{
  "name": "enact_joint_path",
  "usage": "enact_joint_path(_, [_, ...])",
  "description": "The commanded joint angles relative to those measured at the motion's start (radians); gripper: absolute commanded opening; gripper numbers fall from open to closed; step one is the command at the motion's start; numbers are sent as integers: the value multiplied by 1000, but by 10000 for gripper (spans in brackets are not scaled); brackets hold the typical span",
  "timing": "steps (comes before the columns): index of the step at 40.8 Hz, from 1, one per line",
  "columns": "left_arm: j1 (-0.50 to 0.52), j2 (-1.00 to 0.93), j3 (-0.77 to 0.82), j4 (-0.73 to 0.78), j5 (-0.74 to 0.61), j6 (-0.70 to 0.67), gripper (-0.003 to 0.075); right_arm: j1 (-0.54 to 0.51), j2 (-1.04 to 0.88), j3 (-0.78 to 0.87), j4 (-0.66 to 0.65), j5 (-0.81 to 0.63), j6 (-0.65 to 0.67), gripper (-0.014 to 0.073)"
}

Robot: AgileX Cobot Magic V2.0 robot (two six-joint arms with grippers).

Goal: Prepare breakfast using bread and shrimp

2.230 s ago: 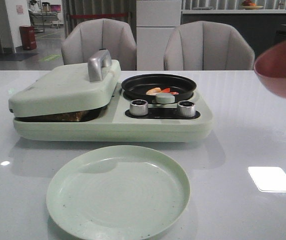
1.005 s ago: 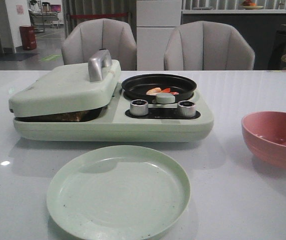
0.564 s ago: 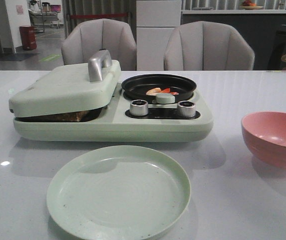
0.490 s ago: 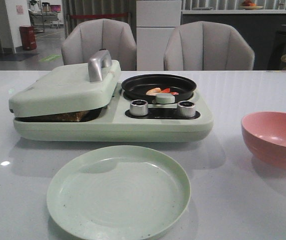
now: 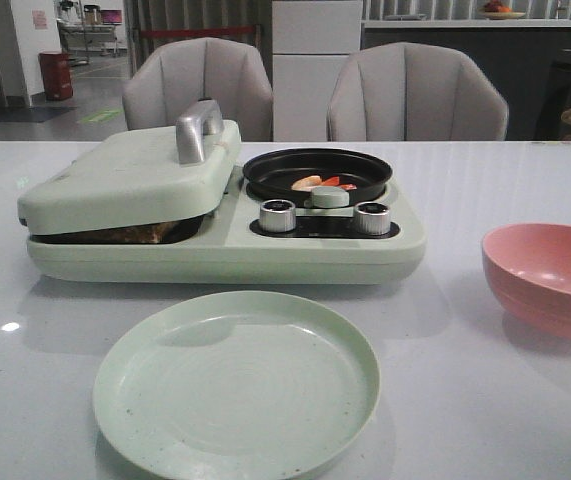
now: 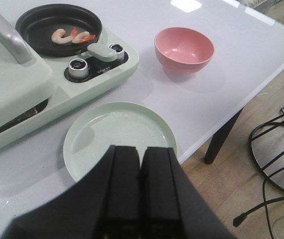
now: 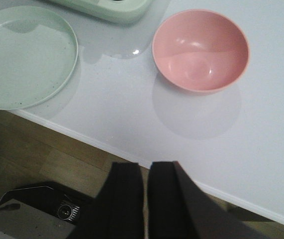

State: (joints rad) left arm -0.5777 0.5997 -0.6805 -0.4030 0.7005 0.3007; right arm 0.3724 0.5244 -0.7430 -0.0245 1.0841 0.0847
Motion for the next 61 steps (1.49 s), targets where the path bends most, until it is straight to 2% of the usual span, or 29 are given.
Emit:
enact_joint_path(1, [-9, -1, -27, -31, -66, -6, 101, -1, -62, 10, -14, -54, 3, 201])
enact_joint_path(7, [-9, -1, -27, -31, -66, -6, 101, -1, -143, 53, -14, -55, 3, 235])
enact_joint_path(19, [-9, -1, -27, -31, -66, -6, 102, -1, -169, 66, -14, -47, 3, 228])
enact_joint_path(23, [-9, -1, -27, -31, -66, -6, 102, -1, -169, 66, -14, -47, 3, 153])
enact_joint_path(27, [-9, -1, -27, -31, -66, -6, 102, -1, -169, 66, -14, -49, 3, 31])
enact_joint_path(32, [-9, -1, -27, -28, -66, -6, 102, -1, -169, 66, -14, -54, 3, 36])
enact_joint_path(35, [-5, -1, -27, 22, -64, -17, 102, -1, -169, 66, -17, -63, 3, 36])
enact_joint_path(41, [23, -1, -27, 250, -63, -246, 102, -1, -169, 66, -11, -50, 3, 36])
enact_joint_path(43, [35, -1, -27, 300, -56, -275, 102, -1, -169, 66, -11, -49, 3, 36])
enact_joint_path(48, [45, -1, -27, 297, -12, -278, 102, -1, -169, 66, -11, -49, 3, 36])
enact_joint_path(61, [45, -1, -27, 297, -15, -278, 102, -1, -169, 66, -11, -49, 3, 36])
